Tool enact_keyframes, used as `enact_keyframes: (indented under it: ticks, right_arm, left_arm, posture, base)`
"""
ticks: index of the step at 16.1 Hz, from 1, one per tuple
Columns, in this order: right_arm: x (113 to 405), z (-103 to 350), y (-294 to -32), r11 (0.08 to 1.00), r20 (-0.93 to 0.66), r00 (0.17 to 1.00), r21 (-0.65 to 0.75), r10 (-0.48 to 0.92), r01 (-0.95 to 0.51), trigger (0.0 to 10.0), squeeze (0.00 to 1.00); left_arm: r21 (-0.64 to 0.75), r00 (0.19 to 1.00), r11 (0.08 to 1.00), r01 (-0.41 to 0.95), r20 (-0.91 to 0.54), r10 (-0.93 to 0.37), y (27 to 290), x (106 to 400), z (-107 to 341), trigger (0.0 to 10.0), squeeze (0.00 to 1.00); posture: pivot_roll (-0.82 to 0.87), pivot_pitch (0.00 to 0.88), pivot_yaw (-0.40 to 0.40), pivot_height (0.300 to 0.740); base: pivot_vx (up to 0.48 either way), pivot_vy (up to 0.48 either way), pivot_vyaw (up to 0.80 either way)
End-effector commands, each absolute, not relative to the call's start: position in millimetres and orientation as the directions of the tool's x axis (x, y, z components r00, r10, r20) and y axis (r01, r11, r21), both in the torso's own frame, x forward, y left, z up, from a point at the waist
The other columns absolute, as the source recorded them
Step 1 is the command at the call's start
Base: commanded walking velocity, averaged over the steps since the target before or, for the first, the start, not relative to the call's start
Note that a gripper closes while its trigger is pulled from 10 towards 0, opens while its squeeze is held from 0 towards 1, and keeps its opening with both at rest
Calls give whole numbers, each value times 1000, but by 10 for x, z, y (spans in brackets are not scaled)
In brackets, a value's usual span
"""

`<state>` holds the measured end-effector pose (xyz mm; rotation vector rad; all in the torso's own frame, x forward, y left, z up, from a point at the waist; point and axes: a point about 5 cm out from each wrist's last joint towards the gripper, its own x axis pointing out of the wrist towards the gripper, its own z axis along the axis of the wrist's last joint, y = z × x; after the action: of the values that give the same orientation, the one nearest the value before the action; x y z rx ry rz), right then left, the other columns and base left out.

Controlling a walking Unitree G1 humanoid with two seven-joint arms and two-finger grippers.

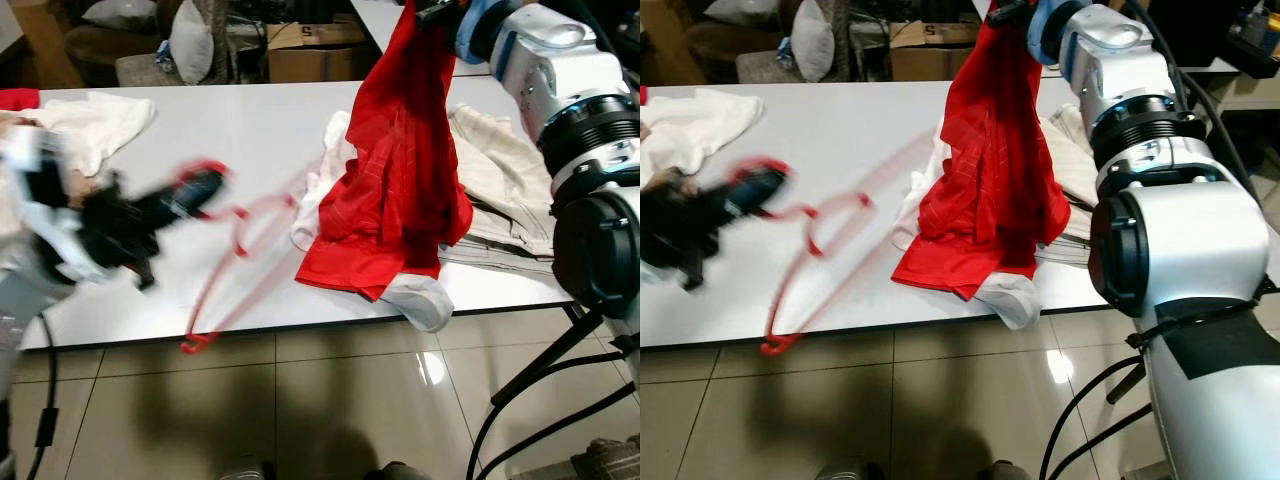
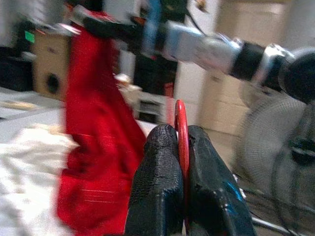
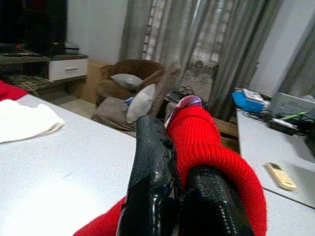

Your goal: Hang hanger

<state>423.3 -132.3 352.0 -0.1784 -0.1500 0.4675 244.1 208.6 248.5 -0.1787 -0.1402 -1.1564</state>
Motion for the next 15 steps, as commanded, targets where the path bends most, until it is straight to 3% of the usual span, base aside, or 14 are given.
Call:
enact_keyframes:
  ticks: [1,4,6,9,13,14,15]
  right_arm:
    - [4222,3564,-1303,869,117,870,-196,480,-453,10000,0]
    - [4207,3629,-1241,854,132,850,-191,510,-483,10000,0]
    - [4182,3714,-1174,832,152,821,-174,551,-527,10000,0]
    - [4121,3844,-1152,768,177,747,-152,641,-622,10000,0]
    - [4004,4220,-1247,751,296,693,-191,658,-632,10000,0]
    - [3897,4473,-1262,729,407,620,-206,670,-653,10000,0]
    - [3697,4843,-1289,687,538,494,-242,683,-685,10000,0]
  left_arm:
    - [-69,355,348,935,162,-921,1973,2440,2444,10000,0]
    - [-70,343,337,939,87,-935,1736,2547,2308,10000,0]
    - [-3,461,461,887,-15,-887,1529,2848,2136,10000,0]
    - [91,585,578,811,-96,-805,1242,3214,1960,10000,0]
    - [277,753,711,646,-79,-654,1397,3605,2134,10000,0]
    - [312,809,768,560,-4,-588,1489,3753,2352,10000,0]
    - [374,854,826,421,142,-500,1610,3934,2795,10000,0]
  posture:
    - [-74,0,20,740]
    - [-74,0,20,740]
    - [-85,0,26,740]
    - [-95,0,29,740]
    - [-118,0,59,740]
    - [-119,0,60,740]
    - [-116,0,57,740]
  base:
    - [0,0,0]
    - [0,0,0]
    - [0,0,0]
    - [0,0,0]
    - [0,0,0]
    - [0,0,0]
    - [0,0,0]
